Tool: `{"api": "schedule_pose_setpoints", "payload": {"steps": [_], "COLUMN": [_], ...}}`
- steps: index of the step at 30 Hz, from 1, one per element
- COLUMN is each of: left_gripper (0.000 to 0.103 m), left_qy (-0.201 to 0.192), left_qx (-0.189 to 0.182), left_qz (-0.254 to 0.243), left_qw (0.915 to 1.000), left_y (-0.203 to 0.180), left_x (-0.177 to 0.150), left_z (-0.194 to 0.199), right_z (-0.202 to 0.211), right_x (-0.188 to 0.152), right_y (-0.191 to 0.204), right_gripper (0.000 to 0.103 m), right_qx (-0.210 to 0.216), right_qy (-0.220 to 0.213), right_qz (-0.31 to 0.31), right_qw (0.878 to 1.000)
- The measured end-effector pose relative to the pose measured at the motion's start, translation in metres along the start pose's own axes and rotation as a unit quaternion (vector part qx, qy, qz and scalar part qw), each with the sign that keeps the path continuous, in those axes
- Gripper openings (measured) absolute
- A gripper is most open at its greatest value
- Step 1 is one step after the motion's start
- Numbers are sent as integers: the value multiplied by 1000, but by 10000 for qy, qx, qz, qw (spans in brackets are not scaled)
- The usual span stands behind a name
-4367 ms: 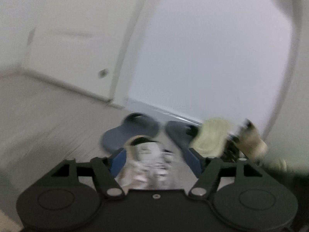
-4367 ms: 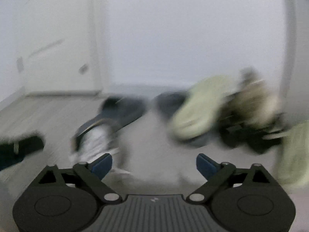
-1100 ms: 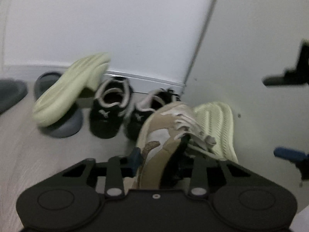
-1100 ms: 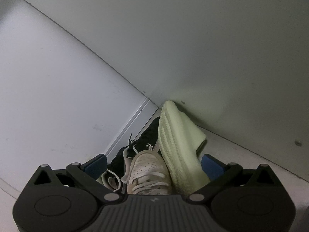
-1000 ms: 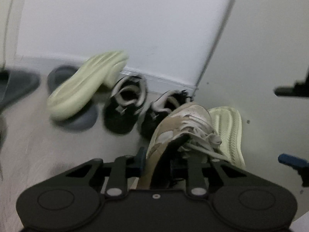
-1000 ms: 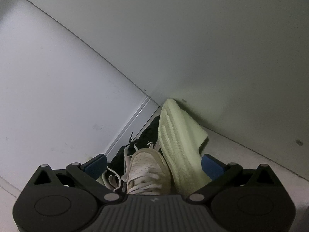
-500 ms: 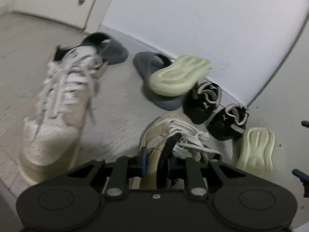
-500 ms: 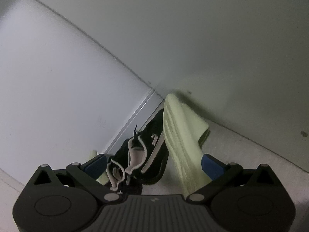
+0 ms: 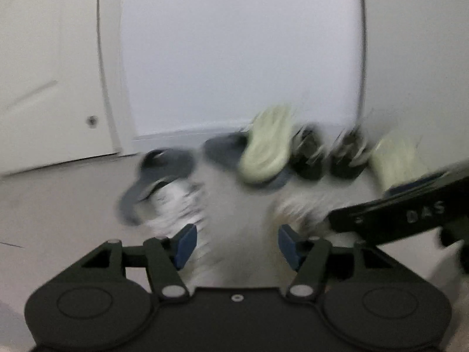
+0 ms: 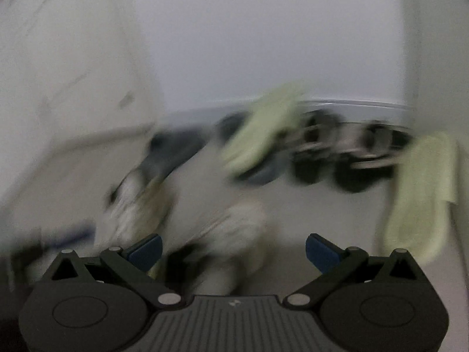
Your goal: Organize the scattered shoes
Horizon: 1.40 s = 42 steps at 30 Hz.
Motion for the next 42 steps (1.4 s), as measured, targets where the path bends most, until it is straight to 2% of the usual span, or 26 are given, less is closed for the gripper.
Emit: {"api": "schedule_pose_setpoints", "payload": {"steps": [2,4,7,9,10,12,13,15,17,20,23,28,30,33,36,38,42], "left_gripper": [61,61,61,60,60,60,60,60,60,60,60,60,60,60,60,60,60], "left_qy": [20,-105,23,113,114,76,80,112,136,131,130,128,127,127,102,85,33], "left_qx": [4,-60,157,306,324,320,324,355,407,411,402,395,390,382,380,381,358], "left_qz": [134,335,886,1533,1827,2526,2636,2684,2564,2435,2445,2632,2635,2583,2551,2535,2547], "left_qw": [9999,9994,9959,9876,9826,9670,9641,9626,9656,9689,9687,9638,9638,9652,9661,9666,9664], "left_y": [3,7,23,41,50,70,73,74,70,65,68,76,76,74,71,70,71], "left_x": [-1,2,0,-4,-6,-12,-14,-17,-15,-14,-17,-20,-20,-19,-18,-18,-19], "left_z": [-1,-3,-13,-19,-20,-19,-17,-17,-16,-16,-16,-15,-16,-17,-18,-18,-17], "right_z": [-4,-3,7,13,11,3,1,-5,-12,-33,-46,-39,-37,-33,-28,-29,-34], "right_x": [-10,-13,-14,-18,-21,-29,-31,-37,-43,-56,-61,-57,-55,-52,-46,-42,-33], "right_y": [20,20,14,10,9,12,17,36,55,77,79,52,33,7,-32,-52,-72], "right_gripper": [103,103,103,103,103,103,103,103,103,103,102,102,102,102,100,98,97], "right_qx": [-182,-193,-416,-678,-722,-595,-562,-524,-586,-1065,-1559,-1644,-1966,-2621,-3143,-3254,-3406], "right_qy": [23,-57,-403,-529,-409,-59,21,150,256,637,864,1102,1175,1124,1007,885,434], "right_qz": [30,-215,-371,-384,-367,-216,-81,473,1006,1793,2007,1298,768,162,-767,-1185,-1505], "right_qw": [9998,9996,9976,9956,9959,9980,9984,9974,9929,9759,9633,9716,9704,9583,9408,9339,9271]}}
Point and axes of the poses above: each gripper's, at about its wrist camera, not at the fingertips, and z roughly against the way its jaws point, y to its left, x to its top, the point moved 1 cm from there along -z, roughly the way its jaws point, and after that the axes turned 1 degree about -x, right-handed, at the moved point
